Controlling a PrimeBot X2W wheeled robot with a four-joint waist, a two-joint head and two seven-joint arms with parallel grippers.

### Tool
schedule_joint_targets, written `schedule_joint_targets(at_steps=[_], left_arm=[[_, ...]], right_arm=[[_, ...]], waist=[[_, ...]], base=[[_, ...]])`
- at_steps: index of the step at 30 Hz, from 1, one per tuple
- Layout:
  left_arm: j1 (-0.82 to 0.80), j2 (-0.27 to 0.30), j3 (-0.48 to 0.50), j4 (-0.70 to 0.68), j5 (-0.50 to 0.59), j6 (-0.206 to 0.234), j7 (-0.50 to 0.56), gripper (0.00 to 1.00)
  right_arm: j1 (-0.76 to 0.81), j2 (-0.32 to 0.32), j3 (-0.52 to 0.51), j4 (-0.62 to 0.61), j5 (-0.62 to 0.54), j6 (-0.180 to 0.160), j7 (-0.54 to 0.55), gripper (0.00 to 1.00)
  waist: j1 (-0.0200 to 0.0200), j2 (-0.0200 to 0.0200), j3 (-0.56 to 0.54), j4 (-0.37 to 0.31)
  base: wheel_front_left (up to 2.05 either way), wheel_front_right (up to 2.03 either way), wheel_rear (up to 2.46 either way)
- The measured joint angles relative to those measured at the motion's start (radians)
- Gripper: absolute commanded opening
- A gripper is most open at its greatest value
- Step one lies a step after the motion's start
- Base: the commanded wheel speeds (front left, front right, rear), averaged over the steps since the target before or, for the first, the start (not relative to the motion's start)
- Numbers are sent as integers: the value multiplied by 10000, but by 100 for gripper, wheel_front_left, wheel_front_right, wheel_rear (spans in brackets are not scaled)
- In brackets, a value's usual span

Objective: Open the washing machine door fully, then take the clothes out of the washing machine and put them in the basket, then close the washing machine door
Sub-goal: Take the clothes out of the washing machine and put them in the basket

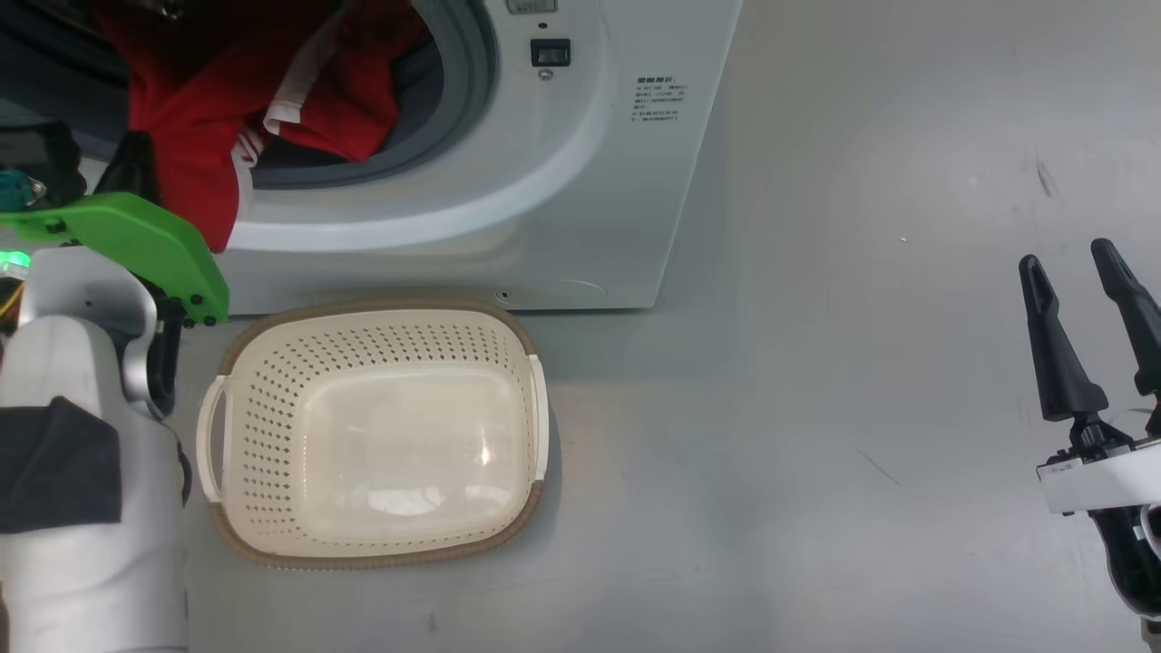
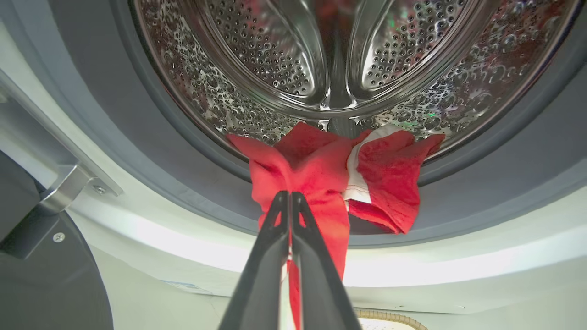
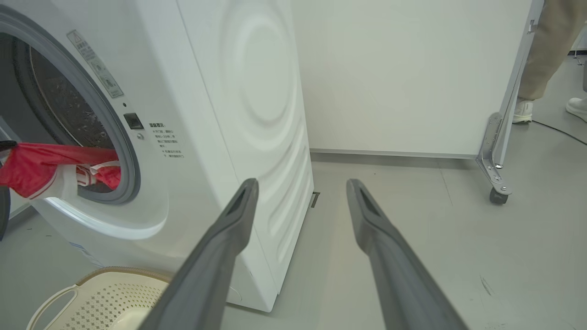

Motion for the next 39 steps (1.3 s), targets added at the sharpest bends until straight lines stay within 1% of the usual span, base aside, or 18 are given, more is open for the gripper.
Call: schedule_joint_targets(at_steps=[4,12,24,32,39], left_arm=[[457,-65,-336,-113,-4,-196,-441,0],[1528,-178,-884,-445,-15,-305,-1476,0],[2737,-201,-1465,-1168,86,-307,-2836,0],[3033,-201,-1494,-1858,165,-288,-3521,0],[3058,-201,-1511,-2663,150,-71,-4121,0]], right_arm=[[224,150,40,130,-109,0,0,100],[405,360,111,311,-263,0,0,100],[826,742,336,550,-441,0,0,100],[979,897,564,625,-533,0,0,100],[998,1011,585,681,-621,0,0,100]], waist=[[0,0,-366,65],[0,0,-1091,233],[0,0,-2072,487],[0,0,-2430,550],[-1,0,-2618,491]], base=[[0,0,0],[0,0,0],[0,0,0],[0,0,0],[0,0,0]])
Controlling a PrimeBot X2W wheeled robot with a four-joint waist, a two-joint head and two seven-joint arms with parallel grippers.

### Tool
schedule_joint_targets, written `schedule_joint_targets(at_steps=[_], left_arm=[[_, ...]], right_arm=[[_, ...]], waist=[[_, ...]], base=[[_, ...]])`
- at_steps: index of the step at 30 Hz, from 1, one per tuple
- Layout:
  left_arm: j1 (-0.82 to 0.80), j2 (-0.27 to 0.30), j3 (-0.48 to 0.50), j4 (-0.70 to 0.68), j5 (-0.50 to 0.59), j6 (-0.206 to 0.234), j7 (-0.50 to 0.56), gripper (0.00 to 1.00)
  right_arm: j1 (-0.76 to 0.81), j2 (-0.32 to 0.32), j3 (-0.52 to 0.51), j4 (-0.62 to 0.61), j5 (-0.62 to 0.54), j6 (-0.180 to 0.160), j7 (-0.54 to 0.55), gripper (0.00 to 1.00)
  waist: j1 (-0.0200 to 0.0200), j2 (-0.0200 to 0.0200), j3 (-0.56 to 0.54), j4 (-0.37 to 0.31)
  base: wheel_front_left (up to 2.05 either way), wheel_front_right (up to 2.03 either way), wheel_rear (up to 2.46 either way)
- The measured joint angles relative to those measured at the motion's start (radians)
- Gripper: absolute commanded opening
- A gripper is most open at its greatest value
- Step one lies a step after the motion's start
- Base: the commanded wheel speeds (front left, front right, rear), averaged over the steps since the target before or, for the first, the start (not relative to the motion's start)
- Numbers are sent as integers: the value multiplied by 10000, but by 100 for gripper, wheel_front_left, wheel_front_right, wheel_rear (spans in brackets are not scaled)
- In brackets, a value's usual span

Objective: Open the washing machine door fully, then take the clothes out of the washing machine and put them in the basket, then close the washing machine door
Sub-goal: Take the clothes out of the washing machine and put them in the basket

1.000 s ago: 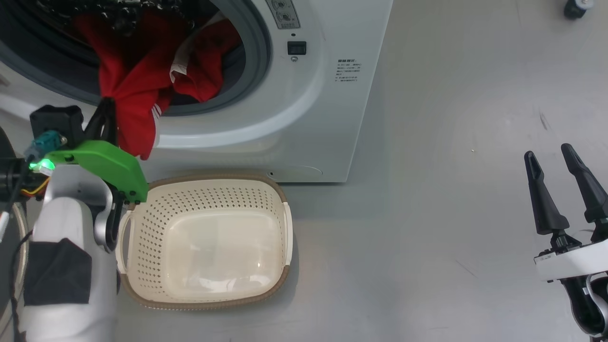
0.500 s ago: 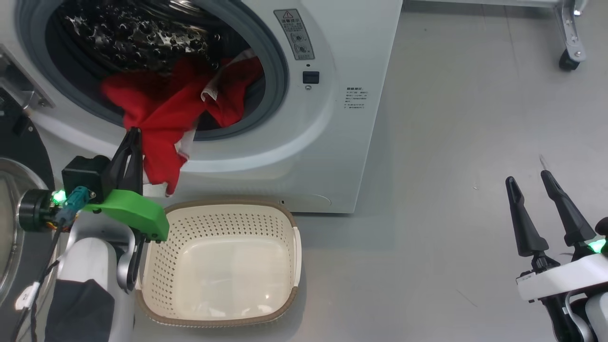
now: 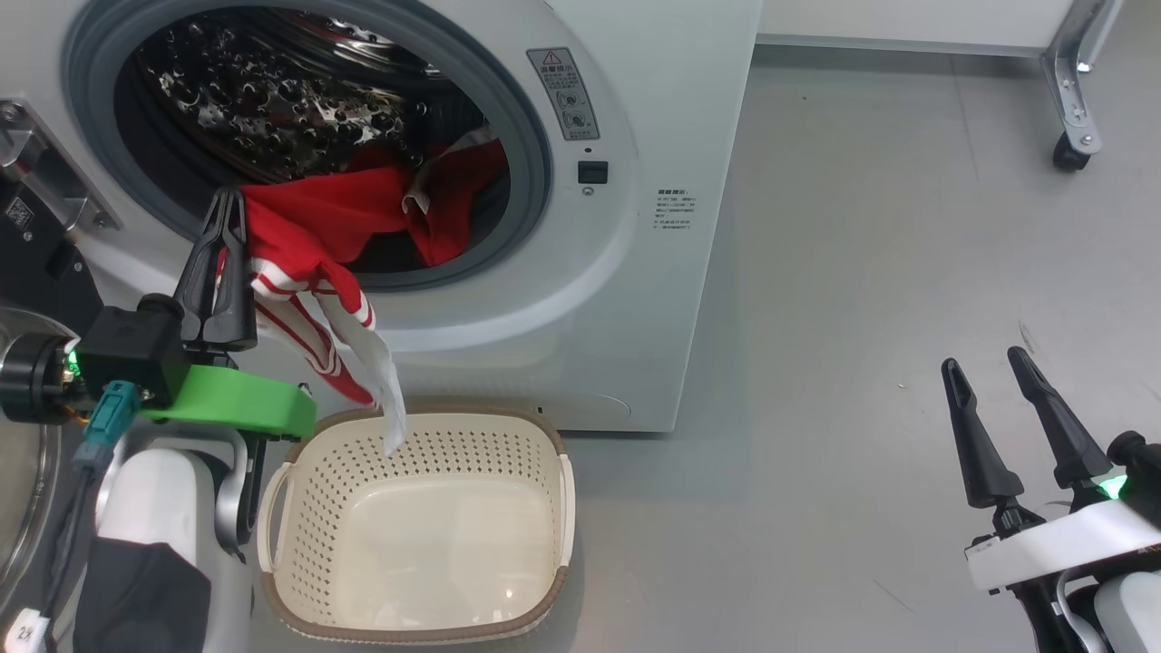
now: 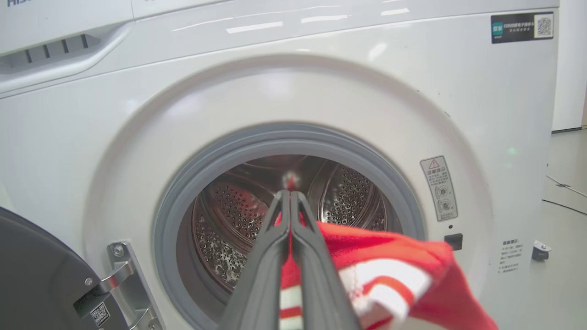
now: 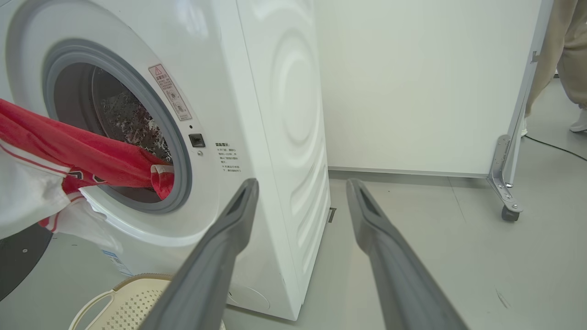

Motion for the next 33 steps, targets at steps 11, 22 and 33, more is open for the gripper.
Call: schedule_joint_targets(at_steps=[11,22,33], left_arm=[[14,-8,-291,-915,-163,238,-215,0],[266,-10,-583,-1990,-508,675,-491,0],[1155,2,-1131,-1756,-888,895,-479,0]], right_arm=[[19,92,-15,54,-159,0,0,100],[170,94,63,92,-178,0,0,100],[168,92,203,77,-178,0,0,100]], waist=[[0,0,-84,-57],[0,0,-38,-90],[0,0,61,-163]], base=[[0,0,0],[0,0,0],[0,0,0]])
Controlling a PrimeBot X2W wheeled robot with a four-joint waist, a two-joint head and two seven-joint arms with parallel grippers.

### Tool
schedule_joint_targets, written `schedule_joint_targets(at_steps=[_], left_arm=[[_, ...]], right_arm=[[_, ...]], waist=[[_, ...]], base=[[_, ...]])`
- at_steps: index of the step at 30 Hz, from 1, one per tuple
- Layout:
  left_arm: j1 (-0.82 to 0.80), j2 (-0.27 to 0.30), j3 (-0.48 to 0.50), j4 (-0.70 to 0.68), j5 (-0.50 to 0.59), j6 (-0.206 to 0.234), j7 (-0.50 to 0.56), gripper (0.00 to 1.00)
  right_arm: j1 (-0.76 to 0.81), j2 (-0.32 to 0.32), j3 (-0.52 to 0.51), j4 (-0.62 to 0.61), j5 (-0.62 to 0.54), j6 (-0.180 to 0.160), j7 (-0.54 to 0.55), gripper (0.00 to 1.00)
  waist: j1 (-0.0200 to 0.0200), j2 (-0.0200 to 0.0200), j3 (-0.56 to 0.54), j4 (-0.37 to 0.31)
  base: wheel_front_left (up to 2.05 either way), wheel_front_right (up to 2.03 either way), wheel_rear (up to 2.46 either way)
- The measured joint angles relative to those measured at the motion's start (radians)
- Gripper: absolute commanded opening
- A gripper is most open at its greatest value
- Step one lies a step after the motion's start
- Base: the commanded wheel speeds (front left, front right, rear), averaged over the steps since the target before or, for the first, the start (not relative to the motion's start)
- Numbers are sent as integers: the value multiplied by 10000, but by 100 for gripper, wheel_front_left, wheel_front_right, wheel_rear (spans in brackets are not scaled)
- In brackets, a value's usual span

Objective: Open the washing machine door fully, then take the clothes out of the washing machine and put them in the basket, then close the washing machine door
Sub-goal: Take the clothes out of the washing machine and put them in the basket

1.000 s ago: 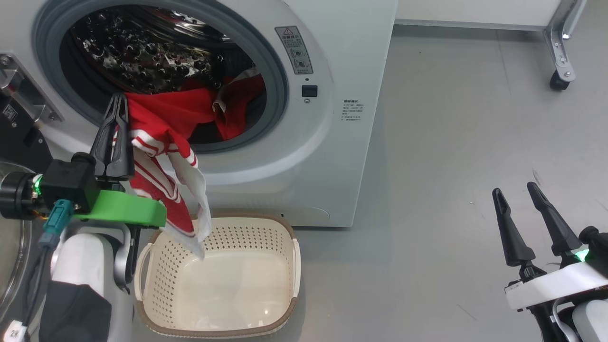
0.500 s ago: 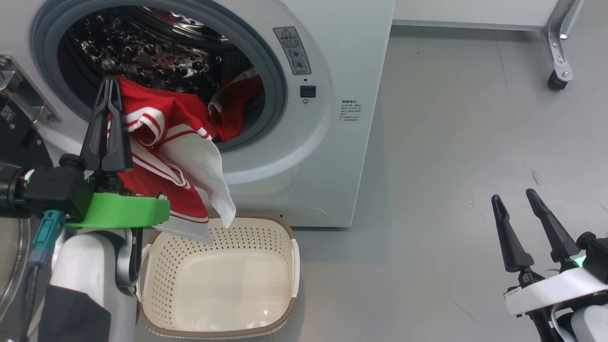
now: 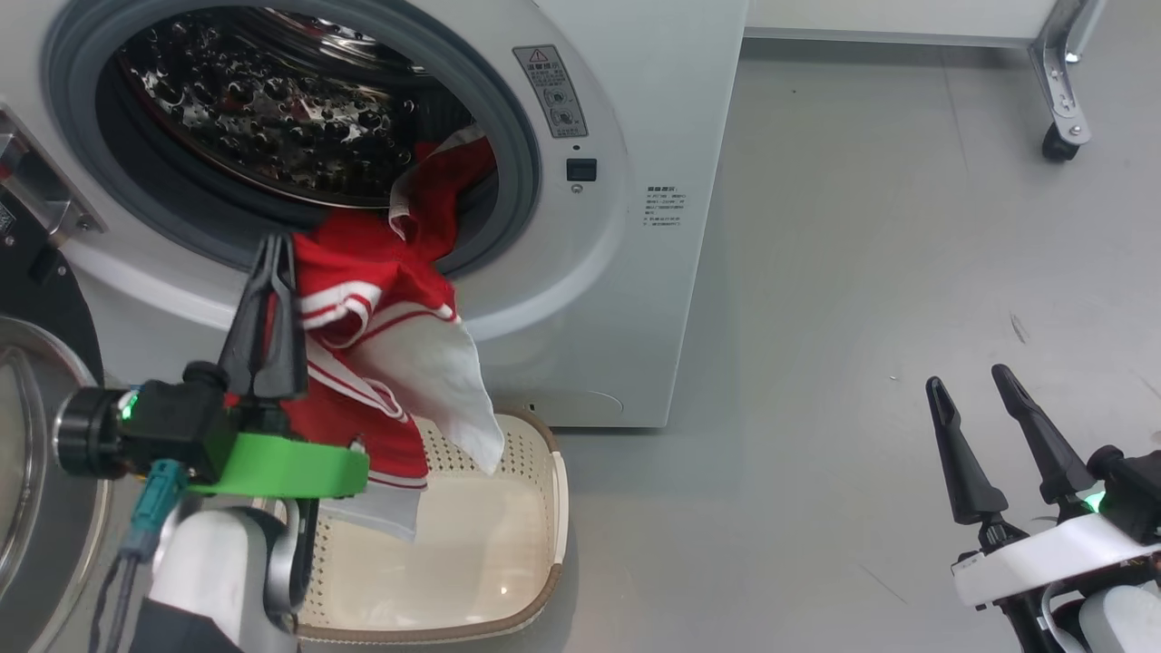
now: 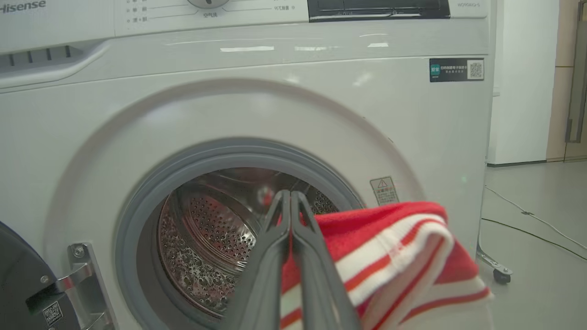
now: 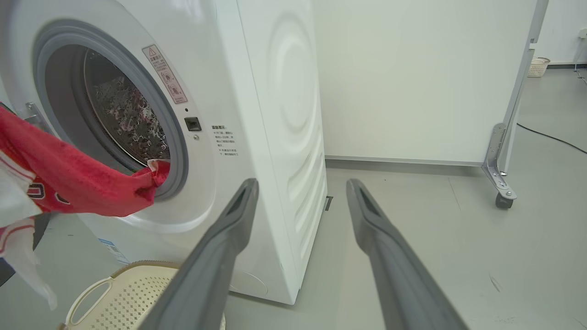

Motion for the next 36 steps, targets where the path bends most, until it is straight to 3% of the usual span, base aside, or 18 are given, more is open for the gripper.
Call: schedule_joint_targets(at_steps=[15,29,36], left_arm=[[1456,61,-1244,1732,-476,360,761,0],[1379,109,-1902,3622,-1210,800,1118,0],[582,111,-1893,4497,-1521,957,1141,0]], right_arm=[[-62,-345,-67,-328,33,0,0,100],[-507,-909,-339,-696,393,0,0,100],[-681,-1087,-477,-790,546,0,0,100]], waist=[[0,0,759,-356],[0,0,1990,-821],[0,0,2612,-1083]], base=[[0,0,0],[0,0,0],[0,0,0]])
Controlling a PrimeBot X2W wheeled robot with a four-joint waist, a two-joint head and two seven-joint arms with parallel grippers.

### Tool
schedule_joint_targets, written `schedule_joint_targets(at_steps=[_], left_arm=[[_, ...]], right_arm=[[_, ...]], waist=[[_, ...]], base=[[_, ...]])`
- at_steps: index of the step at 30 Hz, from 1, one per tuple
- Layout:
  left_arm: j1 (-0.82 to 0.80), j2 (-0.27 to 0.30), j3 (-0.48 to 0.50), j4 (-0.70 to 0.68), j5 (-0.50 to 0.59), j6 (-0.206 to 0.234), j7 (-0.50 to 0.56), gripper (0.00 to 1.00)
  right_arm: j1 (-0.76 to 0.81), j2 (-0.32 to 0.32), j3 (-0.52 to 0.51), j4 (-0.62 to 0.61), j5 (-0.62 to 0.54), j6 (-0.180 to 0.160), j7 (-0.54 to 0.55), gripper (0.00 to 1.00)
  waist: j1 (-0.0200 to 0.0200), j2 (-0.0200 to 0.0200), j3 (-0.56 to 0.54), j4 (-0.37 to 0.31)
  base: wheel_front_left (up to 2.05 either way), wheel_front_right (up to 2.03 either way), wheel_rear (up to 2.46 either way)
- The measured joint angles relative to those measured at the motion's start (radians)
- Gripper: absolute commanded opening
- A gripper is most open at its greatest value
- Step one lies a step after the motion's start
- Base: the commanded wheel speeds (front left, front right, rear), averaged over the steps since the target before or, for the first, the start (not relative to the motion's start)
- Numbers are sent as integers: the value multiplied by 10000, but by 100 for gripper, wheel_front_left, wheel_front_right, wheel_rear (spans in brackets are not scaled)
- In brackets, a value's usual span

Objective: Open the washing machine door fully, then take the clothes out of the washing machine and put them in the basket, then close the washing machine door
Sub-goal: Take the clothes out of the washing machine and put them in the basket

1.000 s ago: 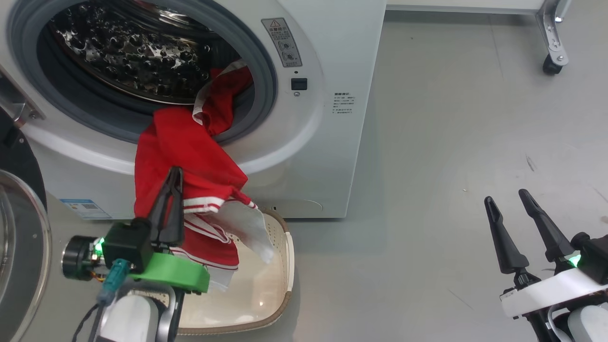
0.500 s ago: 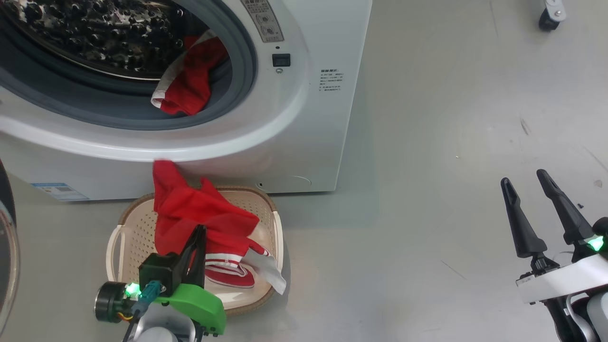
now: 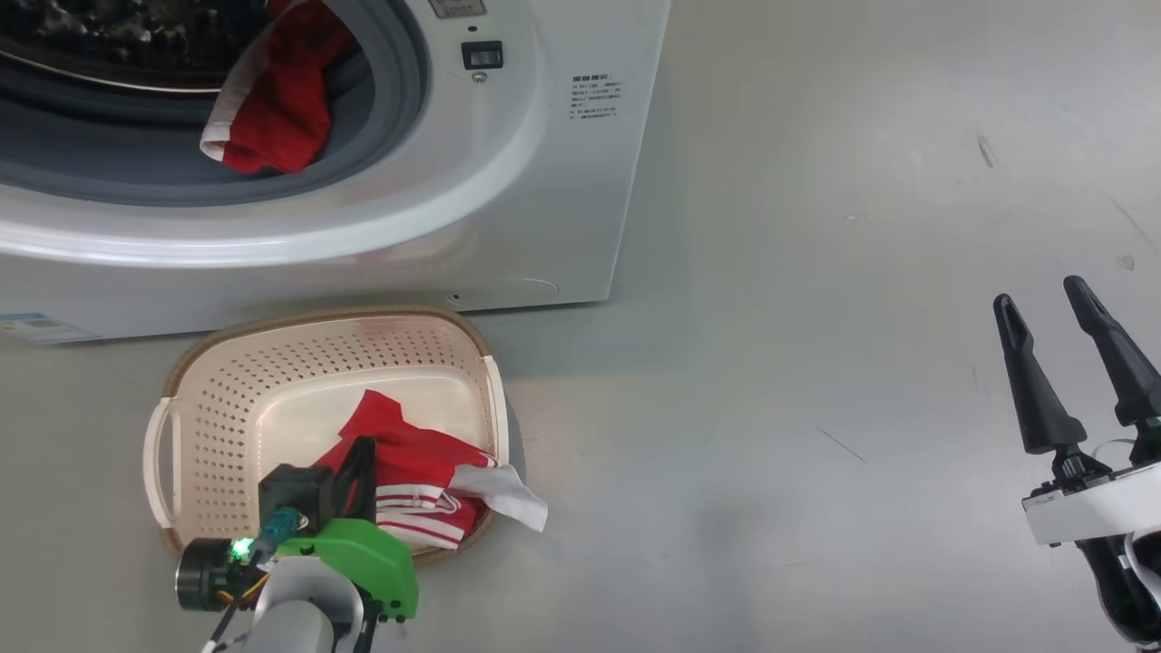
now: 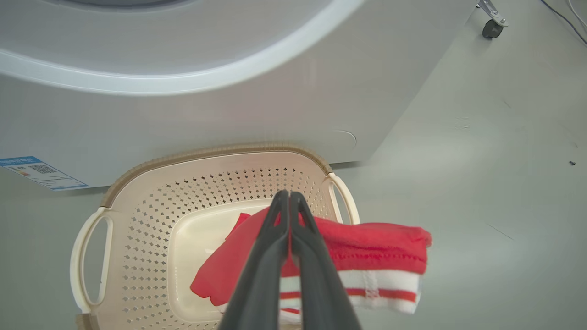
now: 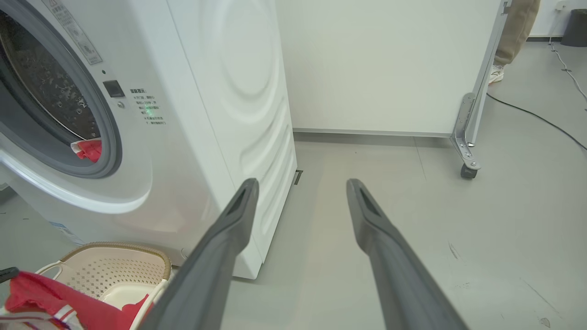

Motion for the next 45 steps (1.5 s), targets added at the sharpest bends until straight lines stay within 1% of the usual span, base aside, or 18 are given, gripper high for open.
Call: schedule_joint_targets(at_steps=[3,15,18,24,27,31,36,40,41,42,43,45], left_arm=[[-321,-4,25,240,-213,33,-6,0],[-1583,-19,259,1252,-198,102,-46,0],[-1909,-44,694,1430,-201,176,-228,0],[-2481,-98,1791,2004,-320,182,-639,0],[-2588,-98,2027,2403,-320,182,-694,0],[-2690,-104,1779,2913,-334,182,-715,0],[-2856,-128,1423,3599,-755,182,-708,0],[-2991,-134,1329,3912,-849,182,-757,0],[-3051,-134,1290,3954,-855,182,-763,21],[-3114,-134,1246,4011,-865,182,-786,54],[-3178,-136,1208,4111,-865,182,-802,100],[-3249,-138,1183,4245,-901,182,-830,100]], right_arm=[[-28,-121,-117,-48,38,0,0,100],[-176,-368,-407,-219,320,0,0,100],[-200,-464,-550,-293,385,0,0,100],[-220,-529,-857,-336,454,0,0,100],[-221,-571,-930,-360,456,0,0,100],[-221,-688,-936,-451,456,0,0,100],[-273,-779,-934,-477,456,0,0,100],[-358,-779,-934,-476,456,0,0,100],[-358,-779,-934,-474,456,0,0,100],[-358,-779,-932,-472,456,0,0,100],[-358,-779,-928,-468,456,0,0,100],[-359,-779,-917,-464,456,0,0,100]], waist=[[0,0,247,-94],[1,0,1168,-361],[0,0,1427,-404],[0,0,1881,-413],[0,0,2040,-359],[0,0,2209,-270],[1,0,2396,-194],[1,0,2411,-174],[1,0,2409,-171],[1,0,2405,-166],[1,0,2399,-162],[1,0,2380,-154]], base=[[0,0,0],[0,0,0],[0,0,0],[0,0,0],[0,0,0],[0,0,0],[0,0,0],[0,0,0],[0,0,0],[0,0,0],[0,0,0],[0,0,0]])
